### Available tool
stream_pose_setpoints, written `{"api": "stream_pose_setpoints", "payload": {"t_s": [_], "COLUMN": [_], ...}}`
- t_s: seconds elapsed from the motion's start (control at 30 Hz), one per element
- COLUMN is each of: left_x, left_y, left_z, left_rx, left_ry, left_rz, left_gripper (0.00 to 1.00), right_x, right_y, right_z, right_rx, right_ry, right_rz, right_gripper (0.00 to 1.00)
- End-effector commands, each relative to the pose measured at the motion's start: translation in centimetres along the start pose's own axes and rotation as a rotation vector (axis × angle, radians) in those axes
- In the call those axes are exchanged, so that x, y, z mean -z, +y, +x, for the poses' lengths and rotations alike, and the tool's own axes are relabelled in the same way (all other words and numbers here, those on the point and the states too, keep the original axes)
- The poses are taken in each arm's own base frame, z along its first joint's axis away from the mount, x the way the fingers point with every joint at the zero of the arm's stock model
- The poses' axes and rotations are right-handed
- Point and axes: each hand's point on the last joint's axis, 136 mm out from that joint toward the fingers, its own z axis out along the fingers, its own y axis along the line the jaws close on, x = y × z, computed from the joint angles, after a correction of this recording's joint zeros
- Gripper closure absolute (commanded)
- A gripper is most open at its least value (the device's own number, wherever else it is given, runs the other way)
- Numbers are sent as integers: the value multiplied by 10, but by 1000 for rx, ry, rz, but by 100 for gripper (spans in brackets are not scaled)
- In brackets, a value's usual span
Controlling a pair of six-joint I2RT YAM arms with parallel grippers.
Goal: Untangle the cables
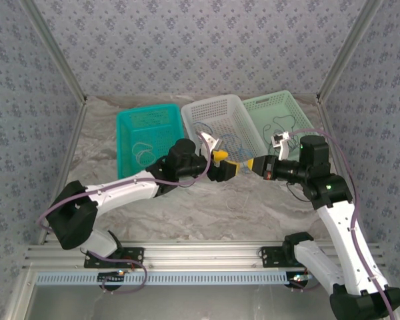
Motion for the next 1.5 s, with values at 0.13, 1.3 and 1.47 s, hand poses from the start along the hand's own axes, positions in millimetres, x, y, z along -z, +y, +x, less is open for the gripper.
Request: {"api": "stream_pose_setpoints", "payload": {"t_s": [0.13, 1.3, 1.47], "left_x": [-11, 28, 29], "left_y": [-18, 46, 29], "left_z": [-27, -91, -104], "left_rx": [-5, 194, 172], "left_ry": [-78, -305, -303], "left_rz": [88, -179, -123], "left_gripper": [17, 100, 100], "right_x": [-3, 6, 7], "right_y": [6, -70, -95], "right_z": [-2, 45, 50], "right_rx": [22, -57, -134], "right_ry": [-8, -136, -171], "right_rz": [-32, 237, 331], "right_gripper": [100, 100, 76]}}
